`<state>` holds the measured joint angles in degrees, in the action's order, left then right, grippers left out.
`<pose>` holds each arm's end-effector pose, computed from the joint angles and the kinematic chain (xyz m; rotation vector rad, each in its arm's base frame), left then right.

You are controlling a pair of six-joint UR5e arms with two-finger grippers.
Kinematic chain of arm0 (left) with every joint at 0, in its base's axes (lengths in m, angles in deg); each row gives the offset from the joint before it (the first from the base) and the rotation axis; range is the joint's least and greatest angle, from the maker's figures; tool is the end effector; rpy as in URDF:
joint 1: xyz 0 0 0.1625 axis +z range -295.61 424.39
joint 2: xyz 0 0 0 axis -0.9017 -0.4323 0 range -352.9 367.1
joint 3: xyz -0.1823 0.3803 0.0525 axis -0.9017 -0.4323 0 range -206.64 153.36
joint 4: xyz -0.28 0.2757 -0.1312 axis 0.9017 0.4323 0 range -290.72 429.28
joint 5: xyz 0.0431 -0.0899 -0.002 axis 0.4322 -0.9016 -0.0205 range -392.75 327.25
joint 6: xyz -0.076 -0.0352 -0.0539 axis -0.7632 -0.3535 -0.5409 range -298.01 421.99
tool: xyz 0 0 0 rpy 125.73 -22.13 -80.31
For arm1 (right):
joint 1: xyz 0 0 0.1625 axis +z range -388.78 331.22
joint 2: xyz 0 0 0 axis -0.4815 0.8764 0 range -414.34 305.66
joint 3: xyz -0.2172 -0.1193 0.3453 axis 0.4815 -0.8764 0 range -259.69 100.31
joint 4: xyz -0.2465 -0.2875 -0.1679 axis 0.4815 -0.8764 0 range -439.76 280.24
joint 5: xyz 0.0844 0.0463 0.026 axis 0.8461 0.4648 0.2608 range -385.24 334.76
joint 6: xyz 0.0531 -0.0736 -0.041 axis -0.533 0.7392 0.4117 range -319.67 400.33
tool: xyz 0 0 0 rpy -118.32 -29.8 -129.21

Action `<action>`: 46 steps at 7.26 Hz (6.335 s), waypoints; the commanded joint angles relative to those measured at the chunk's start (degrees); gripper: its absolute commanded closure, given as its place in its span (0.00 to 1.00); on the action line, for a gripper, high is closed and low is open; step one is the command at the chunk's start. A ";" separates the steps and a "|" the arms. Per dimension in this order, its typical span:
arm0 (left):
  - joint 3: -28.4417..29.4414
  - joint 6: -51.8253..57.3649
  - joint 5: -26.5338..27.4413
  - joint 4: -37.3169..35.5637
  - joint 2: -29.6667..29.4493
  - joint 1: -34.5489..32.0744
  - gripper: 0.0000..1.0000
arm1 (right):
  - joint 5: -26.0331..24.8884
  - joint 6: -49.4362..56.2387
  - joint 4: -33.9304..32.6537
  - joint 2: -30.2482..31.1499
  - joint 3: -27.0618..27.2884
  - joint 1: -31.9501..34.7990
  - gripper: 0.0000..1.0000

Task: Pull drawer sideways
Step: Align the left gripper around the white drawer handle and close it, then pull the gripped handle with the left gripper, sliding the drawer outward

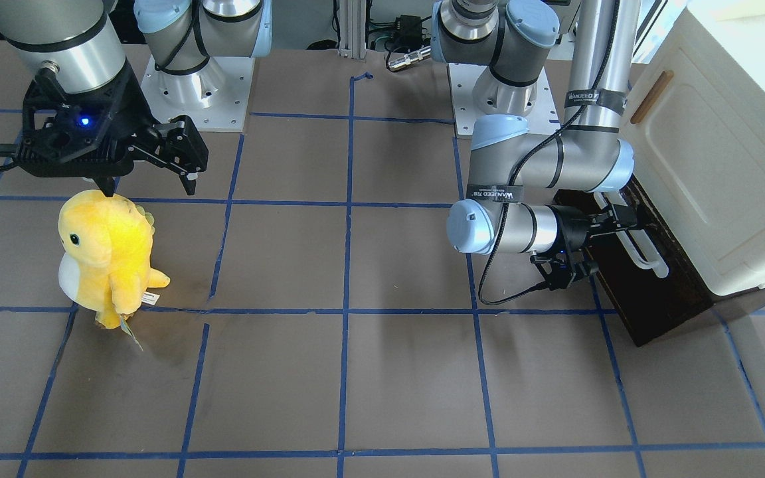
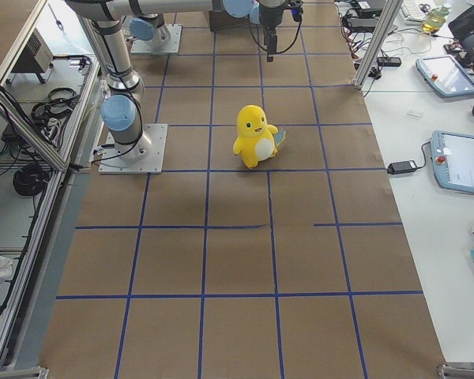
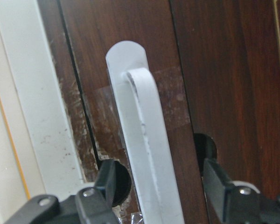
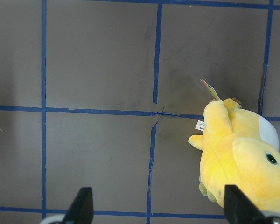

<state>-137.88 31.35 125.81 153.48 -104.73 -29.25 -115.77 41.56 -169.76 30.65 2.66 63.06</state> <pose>-0.0723 -0.4983 0.1999 -0.0182 1.8717 0.2213 0.1495 -0.5286 0.5091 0.0840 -3.1307 0.0722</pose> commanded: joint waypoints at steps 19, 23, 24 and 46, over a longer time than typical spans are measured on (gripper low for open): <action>-0.20 0.32 -0.01 0.08 0.29 0.65 0.66 | 0.00 0.00 0.00 0.00 0.00 0.00 0.00; -0.29 0.15 -0.10 0.00 0.29 0.65 0.70 | 0.00 0.00 0.00 0.00 0.00 0.00 0.00; -0.12 0.32 -0.18 0.00 0.29 0.65 0.74 | 0.00 0.00 0.00 0.00 0.00 0.00 0.00; 4.10 0.59 -5.81 -0.79 -1.03 -9.02 0.77 | 0.00 0.00 0.00 0.00 0.00 0.00 0.00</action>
<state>-133.94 31.93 120.01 152.74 -105.72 -38.15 -115.77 41.59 -169.76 30.65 2.66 63.06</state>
